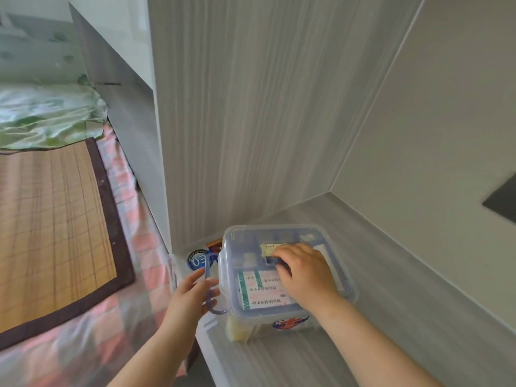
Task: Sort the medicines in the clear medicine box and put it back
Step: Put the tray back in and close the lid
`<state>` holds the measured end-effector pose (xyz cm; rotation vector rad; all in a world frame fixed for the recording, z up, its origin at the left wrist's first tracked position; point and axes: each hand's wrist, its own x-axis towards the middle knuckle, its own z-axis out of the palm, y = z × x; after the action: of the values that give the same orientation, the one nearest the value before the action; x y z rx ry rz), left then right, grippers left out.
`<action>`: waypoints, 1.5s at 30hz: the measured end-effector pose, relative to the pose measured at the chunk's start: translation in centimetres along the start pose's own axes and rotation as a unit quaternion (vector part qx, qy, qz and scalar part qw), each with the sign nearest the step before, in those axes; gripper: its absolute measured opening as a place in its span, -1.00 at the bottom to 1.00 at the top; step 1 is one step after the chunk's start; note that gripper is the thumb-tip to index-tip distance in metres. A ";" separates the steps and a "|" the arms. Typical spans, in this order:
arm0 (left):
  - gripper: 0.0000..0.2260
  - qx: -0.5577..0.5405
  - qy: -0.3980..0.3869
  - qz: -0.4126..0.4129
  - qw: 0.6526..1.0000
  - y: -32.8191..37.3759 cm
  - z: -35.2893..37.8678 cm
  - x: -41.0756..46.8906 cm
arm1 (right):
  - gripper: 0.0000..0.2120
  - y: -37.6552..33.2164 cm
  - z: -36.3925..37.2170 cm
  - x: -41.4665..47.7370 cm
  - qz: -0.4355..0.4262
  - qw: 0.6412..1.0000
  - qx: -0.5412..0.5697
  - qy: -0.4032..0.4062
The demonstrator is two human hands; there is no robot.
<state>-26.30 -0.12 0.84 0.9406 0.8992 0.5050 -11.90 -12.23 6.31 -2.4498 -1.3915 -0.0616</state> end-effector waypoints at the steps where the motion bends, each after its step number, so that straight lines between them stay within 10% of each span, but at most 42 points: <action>1: -0.67 0.004 -0.004 0.018 1.000 0.3 0.1 -0.2 | -0.75 0.0 0.1 -0.2 -0.003 1.000 -0.001 0.000; 12: -0.43 0.119 -0.006 0.153 0.981 -0.5 4.2 -2.2 | -0.74 -0.1 0.4 -0.3 -0.011 0.999 0.008 0.036; 21: -0.46 0.009 -0.034 0.091 0.995 0.0 3.6 -2.0 | -0.52 0.7 0.4 1.8 0.010 0.998 -0.028 -0.056; 37: -0.44 0.157 -0.057 0.118 0.979 0.0 4.4 -1.5 | -0.46 1.3 1.9 3.8 0.033 0.987 -0.021 -0.157; 40: -0.44 0.294 -0.012 0.181 0.938 0.2 4.4 -1.7 | -0.48 1.3 1.2 3.1 0.061 0.995 0.051 -0.067; 45: -0.46 0.541 -0.031 0.338 0.770 1.4 5.6 -1.8 | -0.39 5.4 -1.4 0.7 0.279 0.941 0.155 0.111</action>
<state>-22.57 -3.31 4.44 2.3872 0.7319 0.5344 -6.85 -14.59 6.38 -2.3788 -0.5316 0.0142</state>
